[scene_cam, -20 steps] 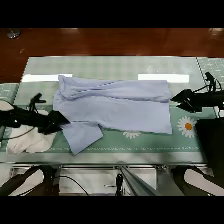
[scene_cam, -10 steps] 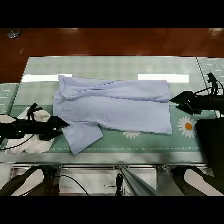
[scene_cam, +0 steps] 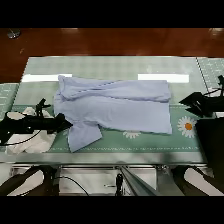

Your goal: Fold the shirts.

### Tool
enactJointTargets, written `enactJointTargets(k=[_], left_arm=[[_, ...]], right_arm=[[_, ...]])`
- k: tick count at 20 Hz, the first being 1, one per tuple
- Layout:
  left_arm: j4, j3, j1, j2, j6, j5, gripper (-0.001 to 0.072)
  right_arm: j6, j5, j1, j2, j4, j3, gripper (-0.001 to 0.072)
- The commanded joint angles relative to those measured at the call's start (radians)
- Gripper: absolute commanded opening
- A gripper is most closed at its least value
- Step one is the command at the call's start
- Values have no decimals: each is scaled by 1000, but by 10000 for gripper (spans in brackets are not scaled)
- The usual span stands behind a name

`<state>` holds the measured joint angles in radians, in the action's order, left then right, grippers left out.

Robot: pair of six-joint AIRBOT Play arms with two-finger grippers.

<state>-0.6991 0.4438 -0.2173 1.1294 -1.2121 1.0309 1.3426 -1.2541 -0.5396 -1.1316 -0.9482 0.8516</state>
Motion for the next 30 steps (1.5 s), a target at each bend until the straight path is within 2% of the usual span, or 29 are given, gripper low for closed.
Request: enactJointTargets(k=[1, 4, 8, 11, 13, 15, 20, 21, 22, 23, 27, 30], left_arm=[[19, 52, 28, 17, 66, 71, 24], [19, 121, 22, 17, 75, 117, 24], [19, 162, 23, 17, 74, 133, 25], [19, 162, 23, 17, 75, 138, 25], [19, 162, 25, 17, 75, 138, 25], [19, 162, 26, 17, 75, 137, 25], [19, 162, 26, 17, 75, 127, 25], [19, 162, 26, 17, 75, 126, 25], [19, 162, 26, 17, 75, 127, 25], [19, 163, 24, 17, 75, 130, 25], [18, 233, 24, 24, 92, 111, 25], [18, 362, 26, 98, 72, 91, 24]], right_arm=[[67, -127, -140, 1, -174, 6, 623], [59, -203, -137, 2, -236, -108, 623], [51, -130, -13, 0, -209, -278, 623], [57, -71, 78, -2, -210, -284, 623], [66, -12, 97, -23, -150, -283, 623], [31, 35, 121, -55, -48, -283, 622], [30, 149, 195, -110, 43, -283, 612], [27, 149, 202, -118, 42, -283, 494], [11, 144, 205, -117, 42, -283, 209], [-47, 132, 204, -115, 58, -279, 19], [-51, 101, 204, -116, 58, -158, 18], [-19, 101, 205, -127, 59, -14, 18]])
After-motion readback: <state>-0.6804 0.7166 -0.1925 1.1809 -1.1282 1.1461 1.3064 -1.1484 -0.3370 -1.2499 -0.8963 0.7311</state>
